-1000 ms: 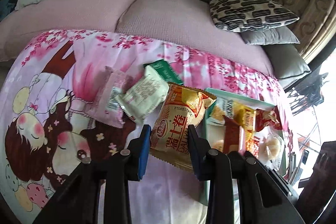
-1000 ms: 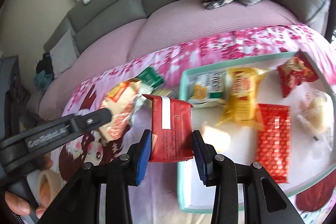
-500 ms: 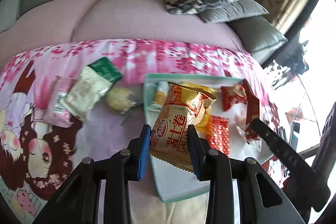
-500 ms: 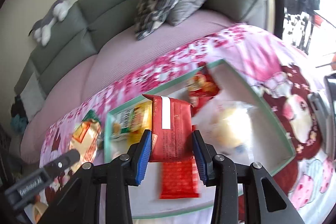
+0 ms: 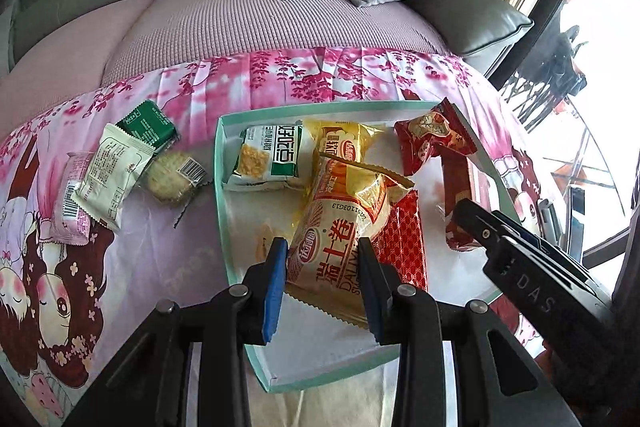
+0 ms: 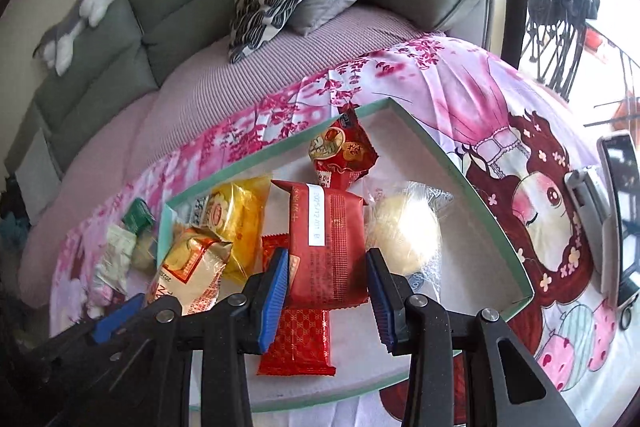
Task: Organize snacks
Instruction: 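Carry both bags over the tray, lower them in and open both grippers, then withdraw both grippers from the tray back toward the snack pile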
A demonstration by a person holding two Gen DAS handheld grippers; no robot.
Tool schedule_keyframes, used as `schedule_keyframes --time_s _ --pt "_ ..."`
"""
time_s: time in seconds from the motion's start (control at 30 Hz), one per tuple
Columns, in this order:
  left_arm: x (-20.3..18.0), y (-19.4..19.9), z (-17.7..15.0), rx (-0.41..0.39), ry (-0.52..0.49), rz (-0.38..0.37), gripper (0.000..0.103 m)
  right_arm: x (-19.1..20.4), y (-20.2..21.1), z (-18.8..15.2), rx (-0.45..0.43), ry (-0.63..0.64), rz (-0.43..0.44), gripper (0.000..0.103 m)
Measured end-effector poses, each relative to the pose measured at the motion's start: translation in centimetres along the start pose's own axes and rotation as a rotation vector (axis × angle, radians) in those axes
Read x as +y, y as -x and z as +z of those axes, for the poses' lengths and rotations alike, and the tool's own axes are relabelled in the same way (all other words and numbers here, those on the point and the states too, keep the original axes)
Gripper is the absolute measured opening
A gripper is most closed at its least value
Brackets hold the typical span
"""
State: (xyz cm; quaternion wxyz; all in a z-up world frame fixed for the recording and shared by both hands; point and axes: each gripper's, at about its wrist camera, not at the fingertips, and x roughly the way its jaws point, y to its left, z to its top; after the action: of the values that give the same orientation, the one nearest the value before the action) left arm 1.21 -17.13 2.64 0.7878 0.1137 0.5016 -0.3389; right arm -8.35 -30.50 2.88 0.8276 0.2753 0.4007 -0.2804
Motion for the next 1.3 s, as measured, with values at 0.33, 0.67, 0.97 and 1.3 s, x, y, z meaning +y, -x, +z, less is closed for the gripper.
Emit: schedule_keyframes --time_s 0.33,0.67,0.97,1.3 --pt "-0.1 -0.5 0.0 0.026 0.0 0.0 0.038 0.5 -0.5 -0.2 0.024 0.026 -0.024 0.042" --pt "0.6 0.0 0.2 0.021 0.018 0.004 0.056 0.3 -0.7 -0.2 0.036 0.029 -0.067 0.05" --pt "1.7 0.4 0.4 0.009 0.052 0.094 0.06 0.8 -0.9 -0.2 0.046 0.05 -0.076 0.075" --pt "5.9 0.3 0.3 0.0 0.188 0.276 0.084 1.5 -0.9 -0.4 0.018 0.074 -0.068 0.095"
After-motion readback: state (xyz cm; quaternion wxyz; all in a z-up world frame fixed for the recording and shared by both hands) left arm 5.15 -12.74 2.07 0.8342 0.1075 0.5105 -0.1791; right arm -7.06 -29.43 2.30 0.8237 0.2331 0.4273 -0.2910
